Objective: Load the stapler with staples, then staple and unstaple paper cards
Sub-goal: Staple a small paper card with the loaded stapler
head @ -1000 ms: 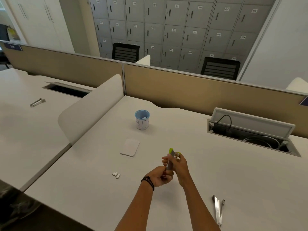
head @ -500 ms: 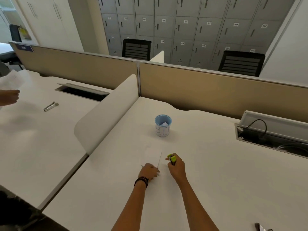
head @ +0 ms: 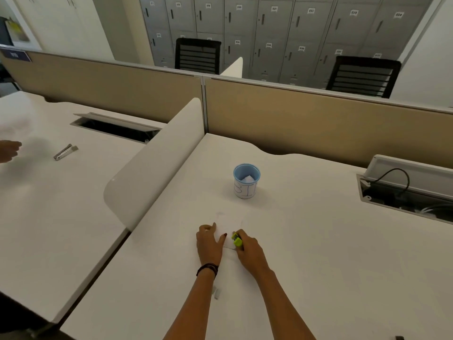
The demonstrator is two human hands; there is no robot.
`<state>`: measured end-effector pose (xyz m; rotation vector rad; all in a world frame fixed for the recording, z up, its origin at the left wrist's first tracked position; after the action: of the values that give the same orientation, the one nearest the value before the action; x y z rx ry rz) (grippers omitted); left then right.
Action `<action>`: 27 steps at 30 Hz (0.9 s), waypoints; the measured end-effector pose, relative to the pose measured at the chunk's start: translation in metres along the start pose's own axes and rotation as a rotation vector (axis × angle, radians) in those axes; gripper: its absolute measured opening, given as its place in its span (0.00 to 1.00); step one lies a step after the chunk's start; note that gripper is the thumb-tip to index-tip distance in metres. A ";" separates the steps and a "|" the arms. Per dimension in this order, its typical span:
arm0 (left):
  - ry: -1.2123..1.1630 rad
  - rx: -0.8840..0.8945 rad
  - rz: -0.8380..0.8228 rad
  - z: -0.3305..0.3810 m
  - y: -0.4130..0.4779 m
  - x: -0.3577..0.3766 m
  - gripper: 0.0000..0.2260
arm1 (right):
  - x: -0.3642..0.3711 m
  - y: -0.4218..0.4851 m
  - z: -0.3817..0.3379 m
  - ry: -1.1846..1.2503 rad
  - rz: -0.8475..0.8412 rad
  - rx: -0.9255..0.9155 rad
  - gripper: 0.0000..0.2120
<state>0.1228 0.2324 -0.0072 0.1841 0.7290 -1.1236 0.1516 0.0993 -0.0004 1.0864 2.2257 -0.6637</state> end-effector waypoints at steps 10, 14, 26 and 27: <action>-0.111 0.014 0.081 -0.002 0.000 -0.001 0.20 | 0.003 0.004 0.006 0.012 0.022 0.017 0.06; -0.159 0.022 0.083 -0.001 -0.002 -0.002 0.19 | 0.005 0.004 0.007 0.016 0.030 0.025 0.06; -0.240 0.101 0.124 -0.002 -0.009 -0.006 0.08 | 0.006 0.002 0.007 0.023 0.023 0.021 0.06; -0.239 0.090 0.125 -0.003 -0.010 -0.007 0.07 | 0.005 0.001 0.006 0.025 0.022 0.021 0.06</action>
<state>0.1113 0.2345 -0.0032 0.1656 0.4492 -1.0388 0.1515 0.0992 -0.0082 1.1337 2.2296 -0.6693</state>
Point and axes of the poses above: each hand's wrist, its own y-axis towards the middle knuckle, its own x-axis out of the palm, z = x × y, the point moved 5 cm from there along y, towards the middle knuckle, and after that the axes turned 10 degrees about -z, right-handed, at the moved point
